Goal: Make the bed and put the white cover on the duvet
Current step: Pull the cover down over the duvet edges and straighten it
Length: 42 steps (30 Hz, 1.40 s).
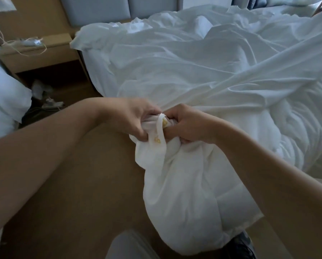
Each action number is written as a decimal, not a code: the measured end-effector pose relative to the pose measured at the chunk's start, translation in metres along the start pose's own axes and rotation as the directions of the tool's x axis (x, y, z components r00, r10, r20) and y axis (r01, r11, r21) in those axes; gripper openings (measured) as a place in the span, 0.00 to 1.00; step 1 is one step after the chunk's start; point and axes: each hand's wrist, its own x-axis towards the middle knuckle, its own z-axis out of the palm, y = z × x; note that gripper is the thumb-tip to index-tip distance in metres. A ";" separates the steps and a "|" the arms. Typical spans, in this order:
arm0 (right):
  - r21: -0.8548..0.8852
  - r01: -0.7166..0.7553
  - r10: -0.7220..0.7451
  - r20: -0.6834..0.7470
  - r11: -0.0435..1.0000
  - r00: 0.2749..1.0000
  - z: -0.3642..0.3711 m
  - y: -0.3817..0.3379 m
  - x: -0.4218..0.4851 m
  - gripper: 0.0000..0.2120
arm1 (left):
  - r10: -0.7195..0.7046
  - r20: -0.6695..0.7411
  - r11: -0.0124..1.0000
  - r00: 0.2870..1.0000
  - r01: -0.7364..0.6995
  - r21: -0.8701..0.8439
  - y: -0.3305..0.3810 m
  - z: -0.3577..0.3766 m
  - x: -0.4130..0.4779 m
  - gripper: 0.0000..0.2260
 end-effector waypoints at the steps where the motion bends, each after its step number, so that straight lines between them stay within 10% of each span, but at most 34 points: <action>1: 0.063 -0.004 0.005 -0.007 0.998 1.000 -0.002 -0.001 0.001 0.07 | 0.010 -0.071 1.000 0.997 -0.009 0.014 -0.001 -0.001 0.000 0.17; 7: 0.090 -0.046 0.031 0.161 0.995 0.987 -0.015 0.000 0.005 0.12 | 0.117 -0.415 0.988 0.902 -0.065 0.138 -0.008 0.005 0.008 0.08; 13: -0.122 0.050 -0.085 -0.298 0.991 0.951 0.000 -0.012 0.019 0.13 | 0.350 -0.713 0.873 0.608 0.066 0.484 -0.009 0.013 0.015 0.15; 19: -0.012 0.093 -0.087 -0.494 0.996 0.865 0.011 0.008 0.014 0.15 | 0.196 -0.529 0.972 0.826 -0.093 0.216 -0.019 0.024 0.000 0.17; 21: -0.005 0.115 -0.100 -0.534 0.993 0.840 0.013 0.008 0.009 0.12 | 0.203 -0.577 0.976 0.791 -0.113 0.188 -0.018 0.034 0.000 0.15; 28: -0.090 0.231 -0.223 -0.724 0.969 0.653 0.026 0.008 -0.005 0.09 | 0.445 -0.780 0.876 0.440 -0.033 0.481 -0.008 0.034 0.011 0.08; 34: -0.351 0.311 -0.462 -0.542 0.883 0.702 0.032 0.023 -0.014 0.10 | 0.301 -0.952 0.949 0.051 0.085 0.304 -0.003 0.050 0.045 0.08; 42: 0.426 0.328 -0.062 -0.529 0.843 0.846 0.009 0.019 -0.022 0.05 | 0.213 -0.965 0.974 0.152 -0.106 0.198 -0.003 0.066 0.055 0.10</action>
